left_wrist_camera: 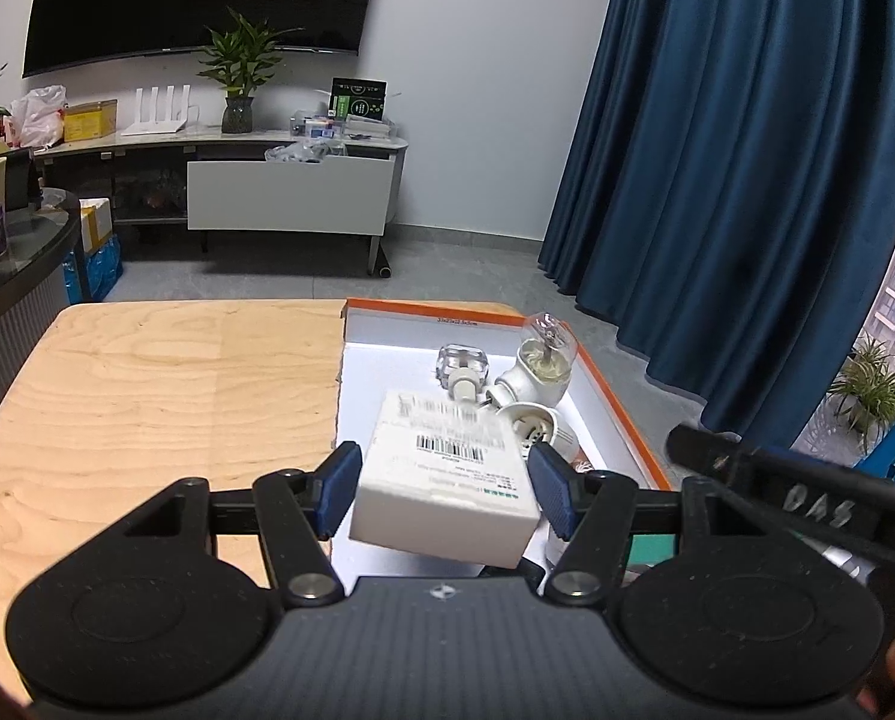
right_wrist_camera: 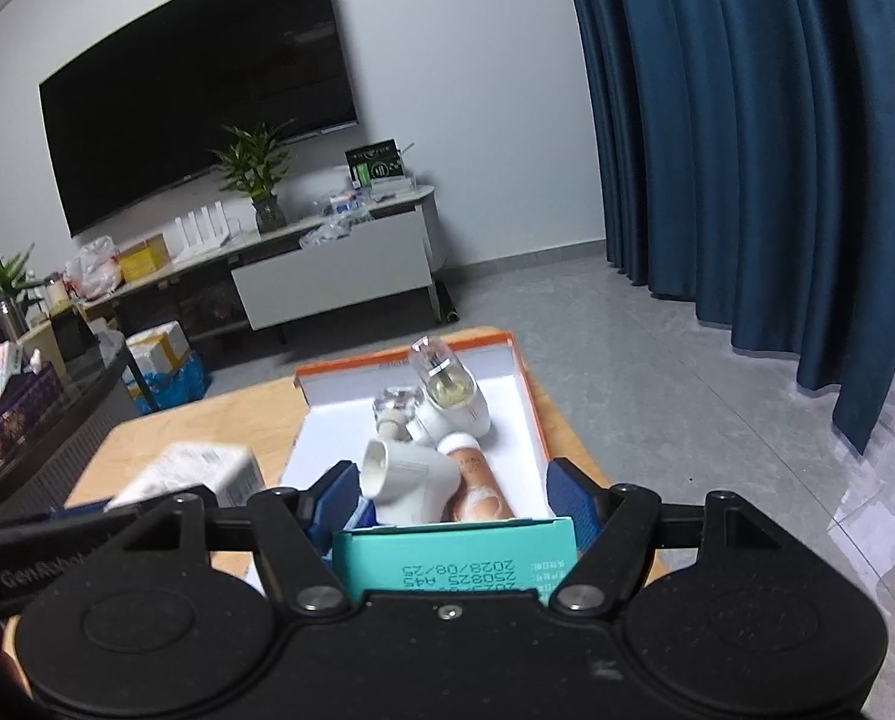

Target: Organize rigid objects

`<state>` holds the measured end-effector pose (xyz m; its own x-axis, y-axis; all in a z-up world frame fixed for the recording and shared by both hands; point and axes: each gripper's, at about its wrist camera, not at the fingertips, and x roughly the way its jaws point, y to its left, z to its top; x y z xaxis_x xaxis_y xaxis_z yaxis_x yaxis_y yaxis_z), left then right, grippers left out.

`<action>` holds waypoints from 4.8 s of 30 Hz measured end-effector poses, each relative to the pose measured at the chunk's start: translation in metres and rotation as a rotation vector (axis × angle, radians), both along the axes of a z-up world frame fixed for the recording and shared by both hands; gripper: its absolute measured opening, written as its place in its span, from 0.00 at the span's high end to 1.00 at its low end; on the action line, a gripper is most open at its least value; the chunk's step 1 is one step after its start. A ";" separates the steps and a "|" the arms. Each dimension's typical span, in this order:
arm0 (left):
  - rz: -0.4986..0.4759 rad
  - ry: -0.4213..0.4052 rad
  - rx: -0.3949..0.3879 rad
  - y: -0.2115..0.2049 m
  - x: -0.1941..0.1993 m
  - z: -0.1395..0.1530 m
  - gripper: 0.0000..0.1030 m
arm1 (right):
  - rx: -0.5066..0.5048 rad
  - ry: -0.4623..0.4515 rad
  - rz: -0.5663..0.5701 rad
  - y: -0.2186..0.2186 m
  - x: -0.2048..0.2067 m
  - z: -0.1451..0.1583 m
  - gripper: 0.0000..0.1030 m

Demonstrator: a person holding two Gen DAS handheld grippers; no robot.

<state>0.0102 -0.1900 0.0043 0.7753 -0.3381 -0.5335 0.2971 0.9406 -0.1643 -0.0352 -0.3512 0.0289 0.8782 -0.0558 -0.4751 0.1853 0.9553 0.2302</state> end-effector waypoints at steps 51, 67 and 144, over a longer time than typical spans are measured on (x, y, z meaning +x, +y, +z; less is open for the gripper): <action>-0.096 0.073 0.010 -0.018 0.034 -0.019 0.41 | -0.084 -0.033 0.101 0.013 0.121 0.047 0.19; -0.156 0.076 -0.008 -0.029 0.041 -0.030 0.37 | -0.061 0.066 0.095 0.008 0.167 0.008 0.19; 0.118 0.156 0.220 -0.017 -0.041 -0.018 0.00 | -0.132 0.232 0.136 -0.006 -0.036 -0.031 0.11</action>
